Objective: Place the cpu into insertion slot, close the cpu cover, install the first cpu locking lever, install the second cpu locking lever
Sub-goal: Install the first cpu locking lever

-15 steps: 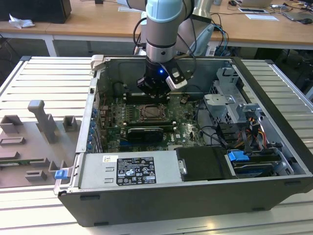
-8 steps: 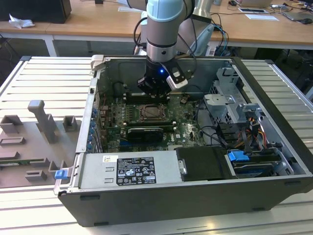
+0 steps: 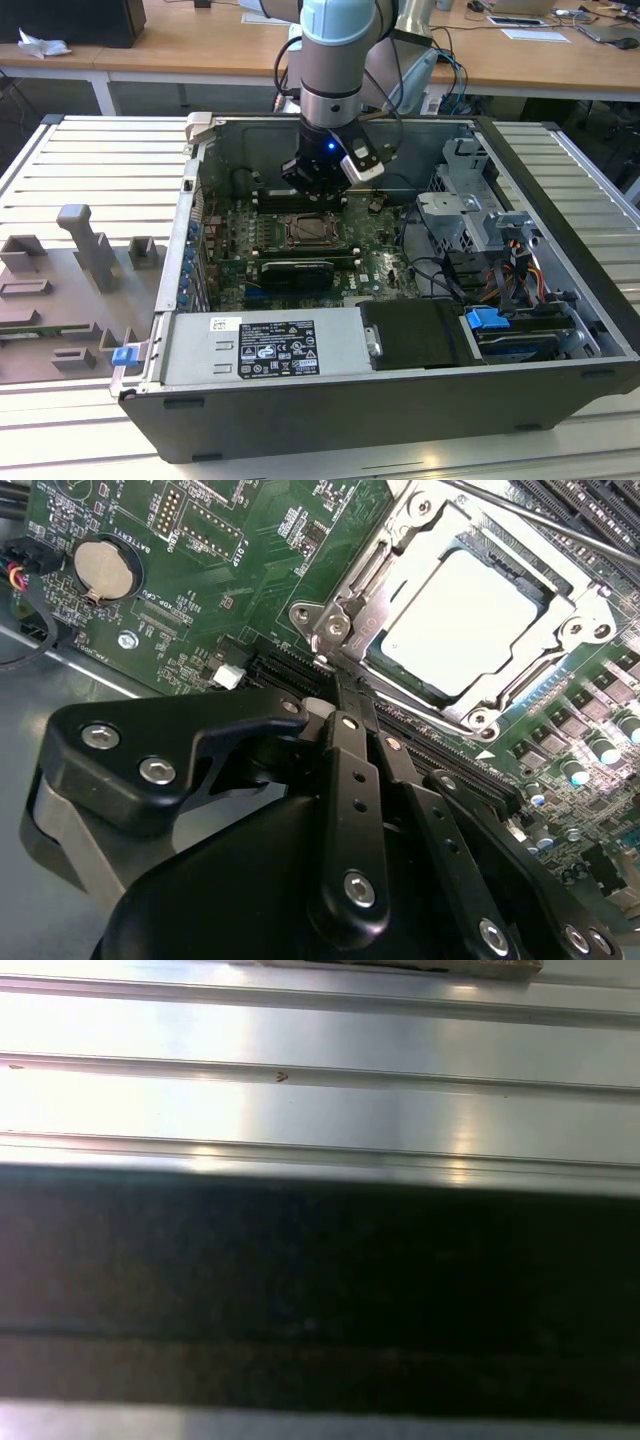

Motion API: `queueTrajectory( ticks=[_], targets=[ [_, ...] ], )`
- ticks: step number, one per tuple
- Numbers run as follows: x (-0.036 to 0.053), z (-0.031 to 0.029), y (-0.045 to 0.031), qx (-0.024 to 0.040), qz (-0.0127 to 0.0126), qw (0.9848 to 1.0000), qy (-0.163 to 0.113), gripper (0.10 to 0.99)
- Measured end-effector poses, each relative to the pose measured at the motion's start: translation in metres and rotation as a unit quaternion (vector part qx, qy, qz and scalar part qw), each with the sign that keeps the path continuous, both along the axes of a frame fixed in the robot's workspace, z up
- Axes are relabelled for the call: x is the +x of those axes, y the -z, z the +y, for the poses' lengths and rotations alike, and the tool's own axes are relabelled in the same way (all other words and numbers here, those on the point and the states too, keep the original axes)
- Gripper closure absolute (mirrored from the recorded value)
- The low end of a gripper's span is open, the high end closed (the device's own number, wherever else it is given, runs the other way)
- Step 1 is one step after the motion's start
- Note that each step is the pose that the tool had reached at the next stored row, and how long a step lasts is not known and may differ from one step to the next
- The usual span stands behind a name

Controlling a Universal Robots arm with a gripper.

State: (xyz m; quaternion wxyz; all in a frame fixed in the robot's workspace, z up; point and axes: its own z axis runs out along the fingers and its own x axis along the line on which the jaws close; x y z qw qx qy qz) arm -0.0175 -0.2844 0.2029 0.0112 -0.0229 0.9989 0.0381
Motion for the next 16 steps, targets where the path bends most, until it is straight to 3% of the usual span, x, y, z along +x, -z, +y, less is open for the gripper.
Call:
queueTrajectory(
  ticks=[16],
  targets=[
    [0.0004, 0.0, 0.001, -0.0029, -0.0003, 1.0, 0.002, 0.98]
  ],
)
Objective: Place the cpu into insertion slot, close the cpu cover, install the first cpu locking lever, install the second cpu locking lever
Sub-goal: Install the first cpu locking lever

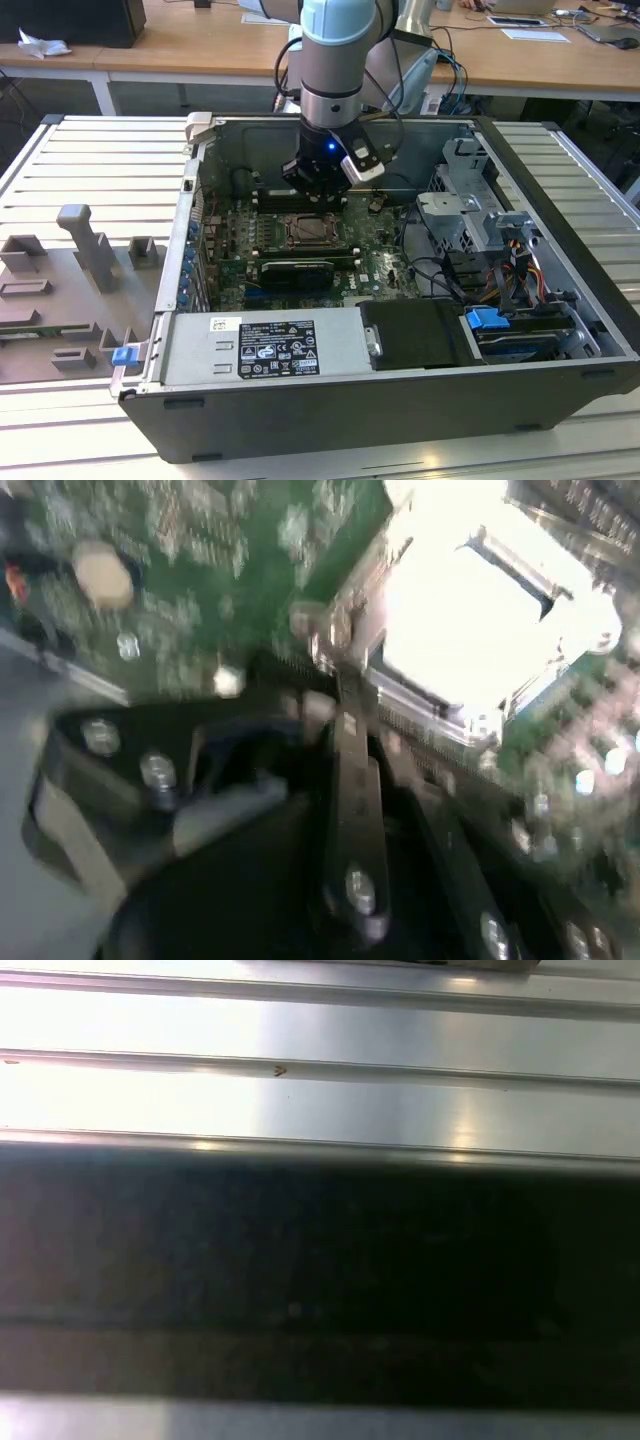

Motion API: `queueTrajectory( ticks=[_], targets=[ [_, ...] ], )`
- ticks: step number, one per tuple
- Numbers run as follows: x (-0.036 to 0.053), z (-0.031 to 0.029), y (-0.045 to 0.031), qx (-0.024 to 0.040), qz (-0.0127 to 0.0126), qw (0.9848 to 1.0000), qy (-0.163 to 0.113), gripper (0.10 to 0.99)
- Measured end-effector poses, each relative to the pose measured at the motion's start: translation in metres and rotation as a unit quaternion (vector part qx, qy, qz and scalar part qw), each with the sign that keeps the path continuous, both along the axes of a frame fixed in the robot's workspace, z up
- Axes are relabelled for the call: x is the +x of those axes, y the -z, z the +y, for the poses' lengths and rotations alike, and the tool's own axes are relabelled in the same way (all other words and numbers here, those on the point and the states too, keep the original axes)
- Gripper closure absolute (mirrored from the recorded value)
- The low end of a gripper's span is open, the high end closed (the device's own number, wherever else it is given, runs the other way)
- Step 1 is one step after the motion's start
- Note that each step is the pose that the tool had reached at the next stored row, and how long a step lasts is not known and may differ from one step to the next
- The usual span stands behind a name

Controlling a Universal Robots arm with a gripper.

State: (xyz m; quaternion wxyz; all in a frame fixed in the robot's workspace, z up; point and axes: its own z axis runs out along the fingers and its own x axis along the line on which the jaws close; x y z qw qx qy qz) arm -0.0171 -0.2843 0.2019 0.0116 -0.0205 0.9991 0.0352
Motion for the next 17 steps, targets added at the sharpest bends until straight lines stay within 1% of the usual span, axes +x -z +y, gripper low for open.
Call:
queueTrajectory(
  ticks=[1, 4, 7, 8, 9, 17],
  targets=[
    [-0.0002, -0.0003, -0.0002, -0.0007, 0.0004, 1.0, 0.0, 0.98],
    [-0.0002, -0.0003, -0.0004, -0.0006, 0.0003, 1.0, 0.0, 0.98],
    [-0.0002, -0.0003, -0.0048, -0.0006, 0.0003, 1.0, 0.0, 0.98],
    [-0.0002, -0.0003, -0.0074, -0.0007, 0.0004, 1.0, 0.0, 0.98],
    [-0.0002, -0.0003, -0.0082, -0.0006, 0.0003, 1.0, 0.0, 0.98],
    [-0.0002, -0.0039, -0.0082, -0.0006, 0.0003, 1.0, 0.0, 0.98]
  ],
)
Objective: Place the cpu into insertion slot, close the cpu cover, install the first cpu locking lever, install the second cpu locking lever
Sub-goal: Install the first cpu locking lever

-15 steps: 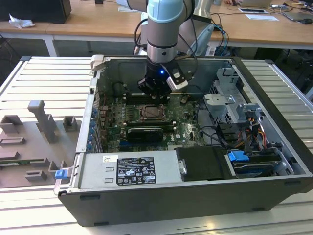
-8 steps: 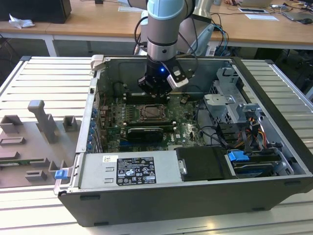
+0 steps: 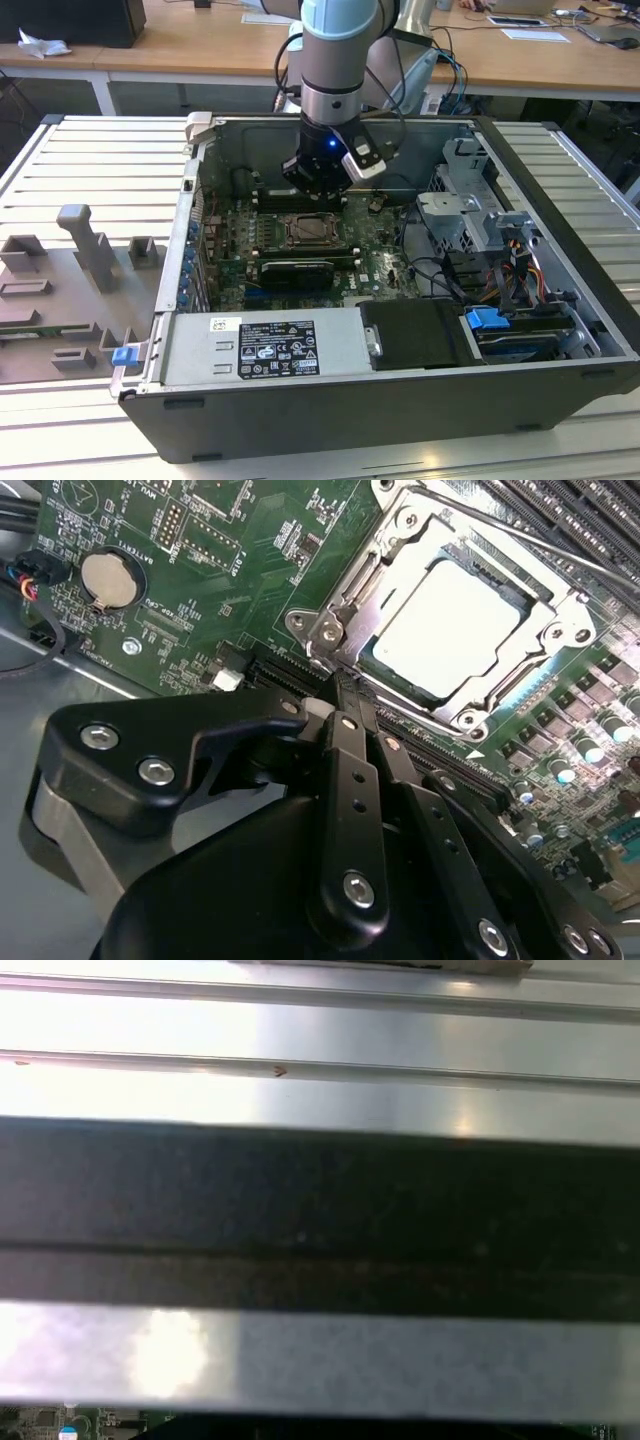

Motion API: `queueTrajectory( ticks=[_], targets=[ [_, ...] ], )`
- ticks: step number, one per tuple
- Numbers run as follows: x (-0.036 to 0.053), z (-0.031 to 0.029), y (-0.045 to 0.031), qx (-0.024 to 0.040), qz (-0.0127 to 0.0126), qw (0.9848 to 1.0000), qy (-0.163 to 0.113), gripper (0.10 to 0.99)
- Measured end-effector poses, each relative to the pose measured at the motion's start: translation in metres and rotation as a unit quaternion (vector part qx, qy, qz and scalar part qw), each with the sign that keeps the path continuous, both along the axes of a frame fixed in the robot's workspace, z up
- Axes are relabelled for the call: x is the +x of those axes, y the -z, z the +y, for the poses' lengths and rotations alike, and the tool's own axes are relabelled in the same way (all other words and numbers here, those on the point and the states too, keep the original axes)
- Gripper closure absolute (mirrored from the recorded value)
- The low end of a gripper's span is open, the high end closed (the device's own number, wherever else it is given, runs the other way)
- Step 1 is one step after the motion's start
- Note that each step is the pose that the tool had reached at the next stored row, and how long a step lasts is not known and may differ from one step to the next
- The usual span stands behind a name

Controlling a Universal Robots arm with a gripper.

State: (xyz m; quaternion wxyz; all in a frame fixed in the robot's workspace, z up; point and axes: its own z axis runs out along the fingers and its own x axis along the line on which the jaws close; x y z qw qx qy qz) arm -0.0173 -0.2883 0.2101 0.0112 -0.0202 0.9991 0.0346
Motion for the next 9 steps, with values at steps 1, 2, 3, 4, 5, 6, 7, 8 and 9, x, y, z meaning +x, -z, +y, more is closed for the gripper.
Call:
queueTrajectory(
  ticks=[1, 2, 3, 4, 5, 6, 7, 8, 9],
  targets=[
    [0.0, -0.0005, 0.0, 0.0, 0.0, 1.0, 0.0, 0.98],
    [0.0, -0.0012, 0.0, 0.0, 0.0, 1.0, 0.0, 0.98],
    [0.0, -0.0017, 0.0, 0.0, 0.0, 1.0, 0.0, 0.98],
    [0.0, -0.0022, 0.0, 0.0, 0.0, 1.0, 0.0, 0.98],
    [0.0, -0.0025, 0.0, 0.0, 0.0, 1.0, 0.0, 0.98],
    [0.0, -0.0028, 0.0, 0.0, 0.0, 1.0, 0.0, 0.98],
    [0.0, -0.0031, 0.0, 0.0, 0.0, 1.0, 0.0, 0.98],
    [0.0, -0.0033, 0.0, 0.0, 0.0, 1.0, 0.0, 0.98],
    [0.0, -0.0036, 0.0, 0.0, 0.0, 1.0, 0.0, 0.98]
  ],
)
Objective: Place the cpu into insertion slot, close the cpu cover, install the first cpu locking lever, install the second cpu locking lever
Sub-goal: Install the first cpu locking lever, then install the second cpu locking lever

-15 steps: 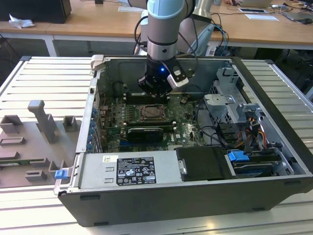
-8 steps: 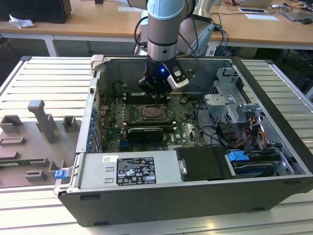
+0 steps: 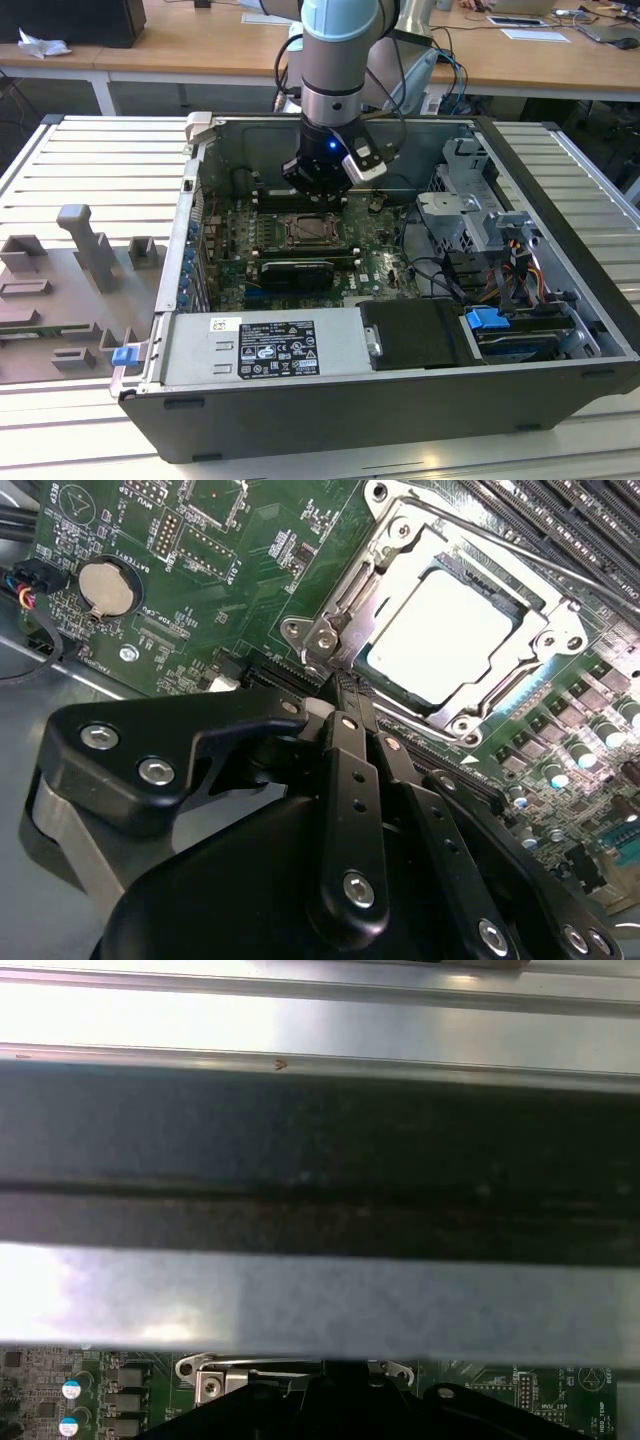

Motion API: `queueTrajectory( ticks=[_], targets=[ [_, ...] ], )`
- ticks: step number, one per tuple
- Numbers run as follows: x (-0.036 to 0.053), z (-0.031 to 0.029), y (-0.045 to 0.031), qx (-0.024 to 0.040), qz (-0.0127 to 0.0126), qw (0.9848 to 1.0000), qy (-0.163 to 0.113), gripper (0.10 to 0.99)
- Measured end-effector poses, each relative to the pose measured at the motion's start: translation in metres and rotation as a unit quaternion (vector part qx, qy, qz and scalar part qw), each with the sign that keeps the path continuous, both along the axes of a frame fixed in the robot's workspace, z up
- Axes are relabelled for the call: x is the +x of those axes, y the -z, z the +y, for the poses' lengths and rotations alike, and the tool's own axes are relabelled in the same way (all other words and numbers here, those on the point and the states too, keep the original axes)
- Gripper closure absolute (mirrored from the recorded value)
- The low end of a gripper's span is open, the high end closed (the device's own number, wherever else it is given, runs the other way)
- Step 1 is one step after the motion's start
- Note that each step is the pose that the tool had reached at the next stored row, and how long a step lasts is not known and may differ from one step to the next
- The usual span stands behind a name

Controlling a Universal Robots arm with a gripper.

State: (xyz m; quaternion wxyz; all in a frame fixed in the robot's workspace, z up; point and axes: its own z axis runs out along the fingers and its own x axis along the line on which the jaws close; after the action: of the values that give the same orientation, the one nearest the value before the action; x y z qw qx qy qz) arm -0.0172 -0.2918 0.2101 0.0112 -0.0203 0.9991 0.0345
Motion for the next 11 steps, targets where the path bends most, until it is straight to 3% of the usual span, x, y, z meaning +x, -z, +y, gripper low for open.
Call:
queueTrajectory(
  ticks=[11],
  targets=[
    [0.0, -0.0043, 0.0, 0.0, 0.0, 1.0, 0.0, 0.98]
  ],
)
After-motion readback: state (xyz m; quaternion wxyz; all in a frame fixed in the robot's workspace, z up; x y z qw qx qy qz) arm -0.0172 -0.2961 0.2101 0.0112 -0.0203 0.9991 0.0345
